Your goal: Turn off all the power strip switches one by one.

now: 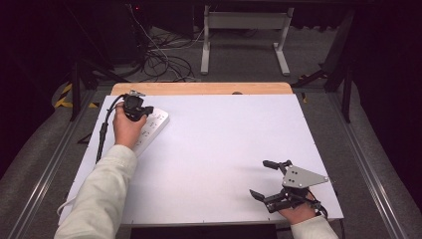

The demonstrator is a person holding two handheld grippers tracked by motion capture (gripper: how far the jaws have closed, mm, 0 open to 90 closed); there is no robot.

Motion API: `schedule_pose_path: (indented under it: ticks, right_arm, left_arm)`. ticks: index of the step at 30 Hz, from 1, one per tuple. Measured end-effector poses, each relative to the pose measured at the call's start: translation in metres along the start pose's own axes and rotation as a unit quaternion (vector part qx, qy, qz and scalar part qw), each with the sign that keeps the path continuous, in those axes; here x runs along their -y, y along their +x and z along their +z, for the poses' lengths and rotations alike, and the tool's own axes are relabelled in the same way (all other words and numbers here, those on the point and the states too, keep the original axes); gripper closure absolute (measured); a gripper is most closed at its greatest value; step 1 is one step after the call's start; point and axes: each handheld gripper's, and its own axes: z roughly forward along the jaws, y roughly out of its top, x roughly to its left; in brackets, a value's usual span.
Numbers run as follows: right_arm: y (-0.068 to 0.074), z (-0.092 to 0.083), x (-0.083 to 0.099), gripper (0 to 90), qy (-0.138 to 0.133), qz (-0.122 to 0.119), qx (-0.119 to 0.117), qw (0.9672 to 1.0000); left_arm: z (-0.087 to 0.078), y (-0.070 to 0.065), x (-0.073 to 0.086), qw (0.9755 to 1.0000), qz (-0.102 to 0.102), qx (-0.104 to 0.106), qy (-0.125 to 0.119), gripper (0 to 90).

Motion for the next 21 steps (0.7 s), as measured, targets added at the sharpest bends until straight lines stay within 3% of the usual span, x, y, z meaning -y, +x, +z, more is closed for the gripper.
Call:
schedule_pose_path:
  ticks: [7, 21]
  right_arm:
    - [0.000, 0.001, 0.000, 5.4, 0.001, 0.001, -0.001, 1.0000]
    - [0.000, 0.000, 0.000, 5.4, 0.001, 0.002, -0.001, 1.0000]
  left_arm:
    - [0.012, -0.004, 0.002, 0.9999, -0.003, 0.011, 0.000, 90.0]
    - [0.017, -0.003, 0.003, 0.9997, -0.003, -0.018, 0.013, 90.0]
